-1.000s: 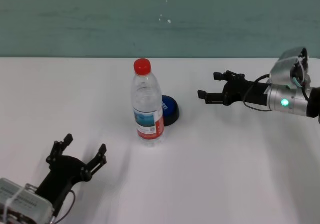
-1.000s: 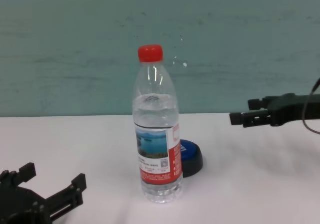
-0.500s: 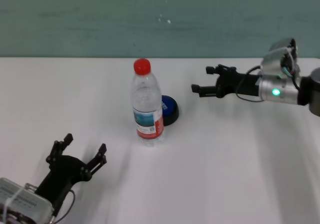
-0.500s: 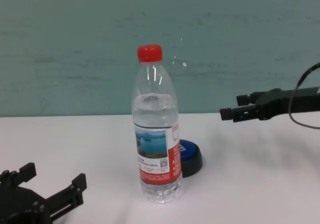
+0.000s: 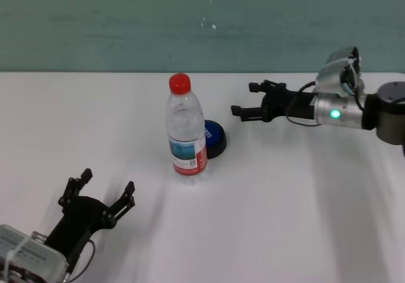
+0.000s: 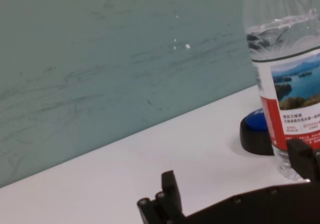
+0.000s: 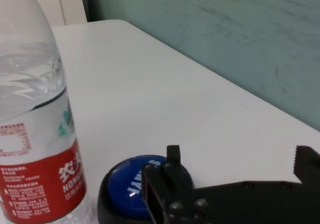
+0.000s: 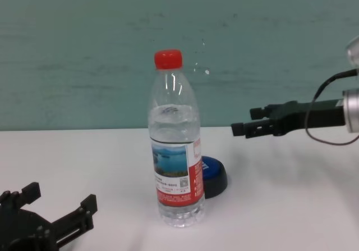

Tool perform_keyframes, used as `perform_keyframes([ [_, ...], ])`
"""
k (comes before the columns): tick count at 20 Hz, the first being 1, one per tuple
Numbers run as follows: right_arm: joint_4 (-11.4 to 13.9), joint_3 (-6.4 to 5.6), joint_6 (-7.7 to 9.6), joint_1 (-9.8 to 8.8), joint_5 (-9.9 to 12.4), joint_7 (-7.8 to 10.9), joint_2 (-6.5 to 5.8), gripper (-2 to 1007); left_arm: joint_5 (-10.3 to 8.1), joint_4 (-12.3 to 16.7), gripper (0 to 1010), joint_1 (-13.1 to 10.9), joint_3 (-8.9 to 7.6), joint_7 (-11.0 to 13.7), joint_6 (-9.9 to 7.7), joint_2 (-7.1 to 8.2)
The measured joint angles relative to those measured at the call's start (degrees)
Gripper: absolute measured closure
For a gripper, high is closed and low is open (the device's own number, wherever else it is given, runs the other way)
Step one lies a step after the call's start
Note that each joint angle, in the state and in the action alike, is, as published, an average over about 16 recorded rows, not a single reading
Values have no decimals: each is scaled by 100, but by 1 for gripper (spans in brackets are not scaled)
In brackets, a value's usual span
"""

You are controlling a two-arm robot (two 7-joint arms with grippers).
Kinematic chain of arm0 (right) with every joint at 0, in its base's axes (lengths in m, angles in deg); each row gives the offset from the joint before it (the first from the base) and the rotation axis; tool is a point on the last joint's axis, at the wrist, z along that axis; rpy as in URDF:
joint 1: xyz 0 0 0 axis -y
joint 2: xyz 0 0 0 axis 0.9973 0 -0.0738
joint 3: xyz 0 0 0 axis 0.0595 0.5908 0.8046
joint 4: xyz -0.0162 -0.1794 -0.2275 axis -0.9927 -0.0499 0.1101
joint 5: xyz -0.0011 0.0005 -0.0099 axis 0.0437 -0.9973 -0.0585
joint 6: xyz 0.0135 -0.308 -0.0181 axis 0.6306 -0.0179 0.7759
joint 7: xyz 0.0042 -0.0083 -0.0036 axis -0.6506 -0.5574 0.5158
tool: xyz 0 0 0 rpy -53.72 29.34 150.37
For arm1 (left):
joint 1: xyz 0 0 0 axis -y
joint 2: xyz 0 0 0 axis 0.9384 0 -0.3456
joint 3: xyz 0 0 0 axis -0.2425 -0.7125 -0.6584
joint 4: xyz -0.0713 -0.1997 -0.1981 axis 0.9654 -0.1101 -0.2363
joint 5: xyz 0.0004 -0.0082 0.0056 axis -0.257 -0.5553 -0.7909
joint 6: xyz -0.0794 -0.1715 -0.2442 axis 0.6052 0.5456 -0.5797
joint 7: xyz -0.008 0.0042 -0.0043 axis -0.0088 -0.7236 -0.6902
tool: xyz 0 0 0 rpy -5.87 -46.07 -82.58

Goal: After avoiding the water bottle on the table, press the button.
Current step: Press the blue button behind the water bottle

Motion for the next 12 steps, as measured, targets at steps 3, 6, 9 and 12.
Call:
perform_keyframes([
  [3, -255, -6, -126, 100, -55, 53, 149, 1, 0, 0, 10, 0, 0, 0, 0, 0],
  [6, -526, -17, -256, 202, -109, 110, 302, 1, 0, 0, 10, 0, 0, 0, 0, 0],
  [9, -800, -31, -382, 308, -165, 171, 452, 1, 0, 0, 10, 0, 0, 0, 0, 0],
  [12, -1053, -50, -488, 410, -218, 234, 583, 1, 0, 0, 10, 0, 0, 0, 0, 0],
])
